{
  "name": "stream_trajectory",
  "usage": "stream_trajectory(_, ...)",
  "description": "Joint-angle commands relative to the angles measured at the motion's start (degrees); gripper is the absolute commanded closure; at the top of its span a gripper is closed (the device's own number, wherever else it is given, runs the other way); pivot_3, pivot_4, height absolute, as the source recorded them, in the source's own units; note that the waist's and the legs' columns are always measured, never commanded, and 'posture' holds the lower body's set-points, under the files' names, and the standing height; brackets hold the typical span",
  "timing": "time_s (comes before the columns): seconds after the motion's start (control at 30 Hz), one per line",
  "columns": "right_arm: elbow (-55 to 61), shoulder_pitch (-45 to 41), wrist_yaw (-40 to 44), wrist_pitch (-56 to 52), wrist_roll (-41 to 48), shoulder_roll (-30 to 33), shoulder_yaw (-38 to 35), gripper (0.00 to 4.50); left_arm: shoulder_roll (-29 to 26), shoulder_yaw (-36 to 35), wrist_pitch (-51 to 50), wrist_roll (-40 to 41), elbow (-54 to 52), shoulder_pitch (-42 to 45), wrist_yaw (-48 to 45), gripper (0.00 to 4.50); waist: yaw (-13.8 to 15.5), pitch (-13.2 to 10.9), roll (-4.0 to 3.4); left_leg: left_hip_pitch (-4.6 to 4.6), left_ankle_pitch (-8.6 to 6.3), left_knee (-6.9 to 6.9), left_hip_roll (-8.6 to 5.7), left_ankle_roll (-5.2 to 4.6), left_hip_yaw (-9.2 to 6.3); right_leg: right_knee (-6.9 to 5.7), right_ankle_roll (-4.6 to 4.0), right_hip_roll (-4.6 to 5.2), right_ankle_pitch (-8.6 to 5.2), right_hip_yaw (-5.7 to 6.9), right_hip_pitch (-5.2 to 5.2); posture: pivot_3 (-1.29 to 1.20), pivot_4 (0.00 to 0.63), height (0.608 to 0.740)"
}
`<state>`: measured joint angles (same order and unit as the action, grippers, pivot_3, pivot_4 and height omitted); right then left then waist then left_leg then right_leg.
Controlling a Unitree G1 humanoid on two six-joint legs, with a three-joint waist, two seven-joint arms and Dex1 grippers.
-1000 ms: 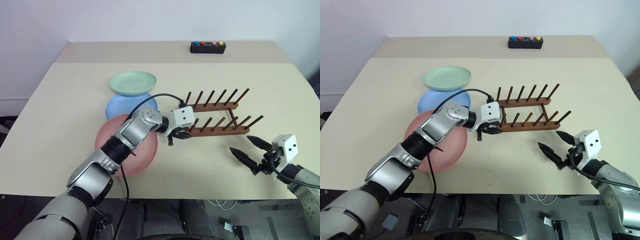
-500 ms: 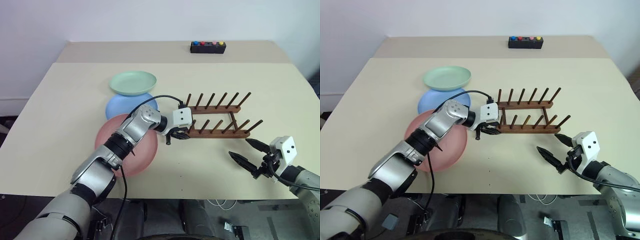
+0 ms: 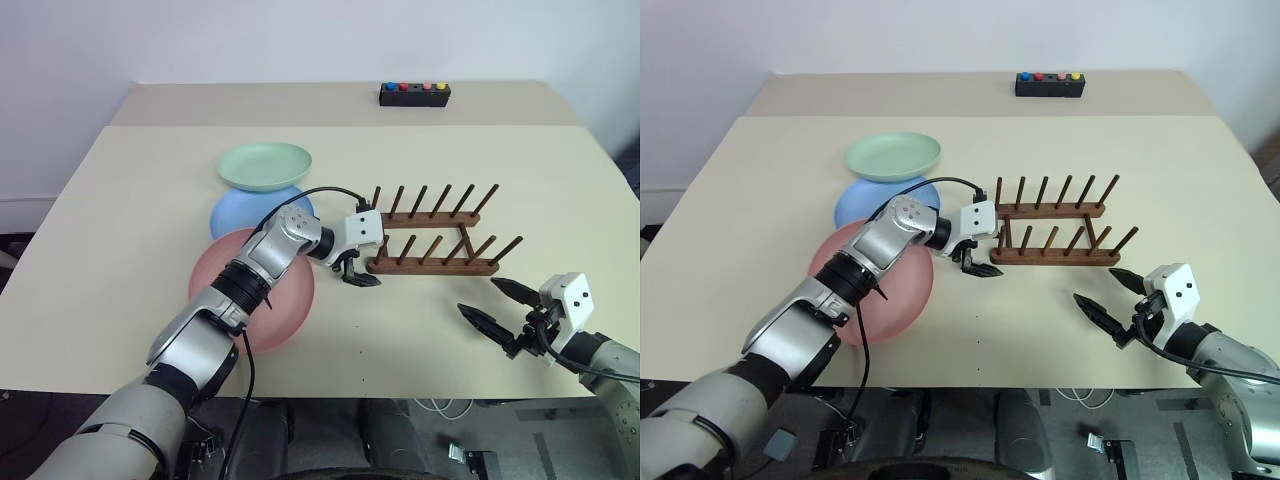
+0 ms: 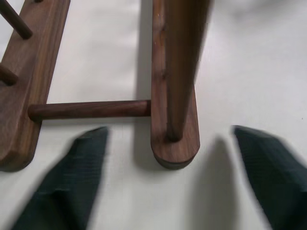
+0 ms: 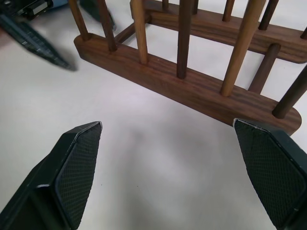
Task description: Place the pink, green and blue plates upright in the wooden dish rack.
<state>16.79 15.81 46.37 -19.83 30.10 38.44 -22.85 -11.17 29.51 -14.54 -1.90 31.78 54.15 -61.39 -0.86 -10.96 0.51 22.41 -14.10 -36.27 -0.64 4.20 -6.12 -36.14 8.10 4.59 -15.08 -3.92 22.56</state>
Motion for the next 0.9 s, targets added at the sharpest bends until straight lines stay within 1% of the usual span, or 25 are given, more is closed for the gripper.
stream_trajectory(0.03, 2.04, -0.17, 0.12, 0.33, 0.27, 0.88, -1.54, 0.00, -0.25, -2.41, -0.25, 0.08, -1.37, 0.77, 0.04, 0.04, 0.01, 0.00, 0.00, 0.00, 0.00, 0.00, 0.00, 0.00, 0.00, 0.00, 0.00, 0.00, 0.00, 0.00, 0.00, 0.00, 0.150, 0.734)
stream_trajectory(0.17, 1.66, -0.35, 0.31, 0.03, 0.38, 1.28, -1.63, 0.00, -0.52, -3.75, -2.69, 0.62, -3.50, 0.47, 0.10, 0.04, 0.03, 0.00, 0.00, 0.00, 0.00, 0.00, 0.00, 0.00, 0.00, 0.00, 0.00, 0.00, 0.00, 0.00, 0.00, 0.00, 0.150, 0.734)
stream_trajectory(0.23, 1.12, -0.65, 0.28, 0.20, -0.09, 1.63, -1.56, 0.57, -0.87, -4.51, -4.54, 0.95, -5.14, 0.30, 0.22, 0.57, 0.01, 0.00, 0.00, 0.00, 0.00, 0.00, 0.00, 0.00, 0.00, 0.00, 0.00, 0.00, 0.00, 0.00, 0.00, 0.00, 0.150, 0.734)
stream_trajectory(0.27, 1.06, -0.67, 0.40, 0.12, 0.02, 1.75, -1.58, 0.89, -0.99, -5.16, -5.40, 1.37, -6.21, 0.08, 0.43, 0.94, 0.01, 0.00, 0.00, 0.00, 0.00, 0.00, 0.00, 0.00, 0.00, -0.01, 0.00, 0.00, 0.00, 0.00, 0.00, 0.00, 0.150, 0.734)
stream_trajectory(0.3, 0.94, -0.77, 0.47, 0.05, 0.10, 1.88, -1.58, 1.33, -1.20, -5.41, -5.73, 1.25, -7.17, -0.11, 0.65, 1.35, 0.01, 0.00, 0.00, 0.00, 0.00, 0.00, 0.00, 0.00, -0.01, -0.01, 0.00, 0.00, 0.00, 0.00, 0.00, 0.00, 0.150, 0.734)
stream_trajectory(0.4, 0.69, -0.98, 0.78, 0.05, 0.28, 2.06, -1.60, 2.91, -1.67, -5.96, -6.99, 1.33, -9.35, -0.66, 0.70, 2.99, 0.03, 0.00, 0.00, 0.00, 0.00, 0.00, 0.00, 0.00, -0.01, -0.01, 0.00, 0.00, 0.00, 0.00, -0.01, 0.00, 0.150, 0.734)
stream_trajectory(0.47, 0.52, -1.13, 1.00, 0.38, 0.07, 2.10, -1.54, 3.86, -2.07, -6.15, -7.79, 1.53, -10.83, -1.19, 0.57, 3.94, 0.04, 0.00, 0.00, 0.00, 0.00, -0.01, 0.00, 0.00, -0.01, -0.01, 0.01, 0.00, 0.00, 0.00, -0.01, 0.00, 0.150, 0.734)
stream_trajectory(0.5, 0.38, -1.25, 1.10, 0.47, -0.01, 2.14, -1.52, 4.40, -2.24, -6.13, -8.03, 1.58, -11.33, -1.34, 0.51, 4.47, 0.01, 0.00, -0.01, -0.01, 0.00, -0.01, 0.00, 0.00, -0.01, -0.01, 0.01, 0.00, 0.00, 0.00, -0.01, 0.00, 0.150, 0.734)
stream_trajectory(0.53, 0.27, -1.33, 1.19, 0.56, -0.06, 2.14, -1.50, 4.46, -2.51, -6.11, -8.26, 1.73, -12.06, -1.66, 0.33, 4.49, 0.00, 0.00, 0.00, -0.01, 0.00, 0.00, 0.00, 0.00, -0.01, -0.01, 0.01, 0.00, 0.00, 0.00, -0.01, 0.00, 0.150, 0.734)
stream_trajectory(0.83, -0.49, -2.31, 1.04, 1.54, -1.95, 2.21, -1.26, 4.46, -5.06, -5.36, -9.13, 1.97, -17.17, -4.21, -0.96, 4.49, 0.02, 0.01, -0.01, -0.01, 0.00, -0.01, 0.00, 0.00, -0.01, -0.01, 0.00, 0.00, 0.00, 0.00, -0.01, 0.00, 0.150, 0.734)
stream_trajectory(0.9, -0.87, -2.52, 1.18, 1.18, -2.03, 2.46, -1.48, 4.46, -6.31, -5.20, -9.26, 2.71, -19.38, -5.16, -2.89, 4.49, 0.01, 0.01, -0.01, -0.01, 0.00, -0.01, 0.00, 0.00, -0.01, -0.02, 0.00, 0.00, 0.00, 0.00, -0.01, 0.00, 0.150, 0.734)
